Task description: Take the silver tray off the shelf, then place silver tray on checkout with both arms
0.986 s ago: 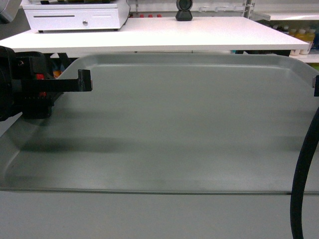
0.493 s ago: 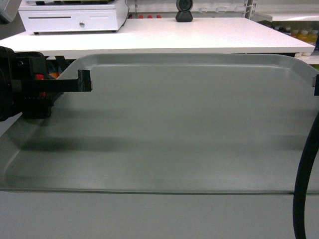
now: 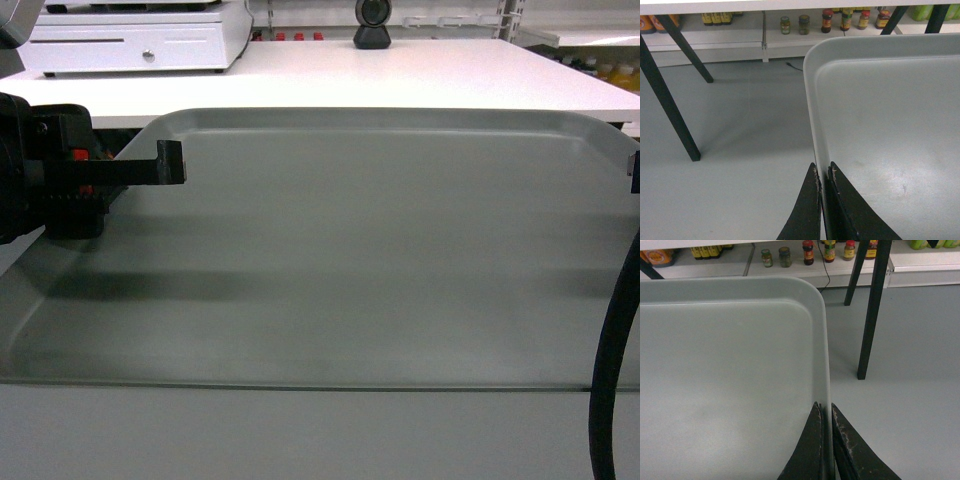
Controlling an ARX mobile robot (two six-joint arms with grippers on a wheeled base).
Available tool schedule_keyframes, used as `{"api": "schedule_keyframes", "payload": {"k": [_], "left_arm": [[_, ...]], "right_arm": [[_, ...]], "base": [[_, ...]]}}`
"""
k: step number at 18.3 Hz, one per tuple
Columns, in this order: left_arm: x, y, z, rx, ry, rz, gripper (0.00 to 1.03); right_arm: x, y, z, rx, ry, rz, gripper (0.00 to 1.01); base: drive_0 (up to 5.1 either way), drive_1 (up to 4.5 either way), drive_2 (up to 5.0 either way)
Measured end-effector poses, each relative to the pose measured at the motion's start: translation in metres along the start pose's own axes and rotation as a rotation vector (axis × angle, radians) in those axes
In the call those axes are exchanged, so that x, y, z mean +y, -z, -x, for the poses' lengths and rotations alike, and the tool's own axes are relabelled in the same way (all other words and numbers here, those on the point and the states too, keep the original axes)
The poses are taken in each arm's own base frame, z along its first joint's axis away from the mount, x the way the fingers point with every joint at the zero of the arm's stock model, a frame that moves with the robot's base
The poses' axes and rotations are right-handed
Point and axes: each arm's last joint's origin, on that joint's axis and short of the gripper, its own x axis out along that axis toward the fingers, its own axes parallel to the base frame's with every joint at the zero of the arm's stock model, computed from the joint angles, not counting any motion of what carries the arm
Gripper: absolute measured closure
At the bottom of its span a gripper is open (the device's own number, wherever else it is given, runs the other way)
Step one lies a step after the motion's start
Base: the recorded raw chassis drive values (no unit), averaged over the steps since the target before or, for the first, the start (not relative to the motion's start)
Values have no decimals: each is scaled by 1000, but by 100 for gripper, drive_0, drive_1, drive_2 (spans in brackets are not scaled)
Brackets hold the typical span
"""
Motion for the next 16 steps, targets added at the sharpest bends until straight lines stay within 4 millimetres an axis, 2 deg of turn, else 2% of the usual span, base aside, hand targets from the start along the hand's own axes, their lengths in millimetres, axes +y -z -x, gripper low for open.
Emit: {"api": "schedule_keyframes", "payload": {"k": [16], "left_arm": [[0, 0, 0, -2, 0, 0, 100]], "right_arm": [[0, 0, 0, 1, 0, 0, 98]], "base": [[-2, 417, -422]]}}
